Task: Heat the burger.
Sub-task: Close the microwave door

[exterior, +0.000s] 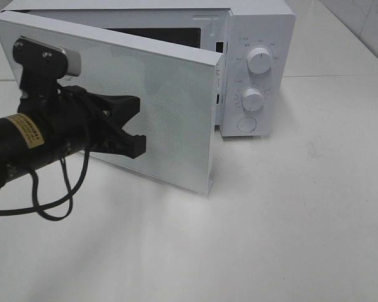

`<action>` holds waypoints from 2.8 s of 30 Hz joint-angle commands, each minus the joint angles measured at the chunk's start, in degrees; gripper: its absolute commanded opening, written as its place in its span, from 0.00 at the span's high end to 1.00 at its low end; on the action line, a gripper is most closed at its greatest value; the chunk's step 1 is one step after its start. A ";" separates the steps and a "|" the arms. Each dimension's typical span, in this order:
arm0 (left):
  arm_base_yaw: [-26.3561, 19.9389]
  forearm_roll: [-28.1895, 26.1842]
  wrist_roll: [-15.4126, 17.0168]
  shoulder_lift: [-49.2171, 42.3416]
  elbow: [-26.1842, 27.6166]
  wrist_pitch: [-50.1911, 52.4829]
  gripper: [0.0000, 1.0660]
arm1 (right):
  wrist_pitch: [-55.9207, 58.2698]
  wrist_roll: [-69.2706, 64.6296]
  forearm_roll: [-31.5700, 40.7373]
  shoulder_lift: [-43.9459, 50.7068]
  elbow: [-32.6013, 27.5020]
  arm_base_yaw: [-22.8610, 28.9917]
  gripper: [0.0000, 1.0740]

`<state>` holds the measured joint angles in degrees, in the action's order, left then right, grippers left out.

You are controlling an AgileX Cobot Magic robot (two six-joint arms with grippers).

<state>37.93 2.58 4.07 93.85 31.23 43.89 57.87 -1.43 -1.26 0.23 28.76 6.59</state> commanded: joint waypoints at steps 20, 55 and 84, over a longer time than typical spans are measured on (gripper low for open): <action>4.01 -3.55 0.23 12.38 17.88 -1.43 1.00 | -0.97 0.29 -0.17 1.55 -0.17 -0.17 0.31; 2.64 -8.14 -1.55 26.70 41.31 -5.84 1.00 | -0.97 0.23 -0.17 1.55 -0.17 -0.17 0.31; 3.67 -5.50 -2.81 17.99 28.59 -8.25 1.00 | -0.97 0.29 -0.17 1.55 -0.17 -0.17 0.31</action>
<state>41.08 -2.52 1.43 112.99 60.28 35.35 57.87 -1.43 -1.20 0.23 28.76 6.59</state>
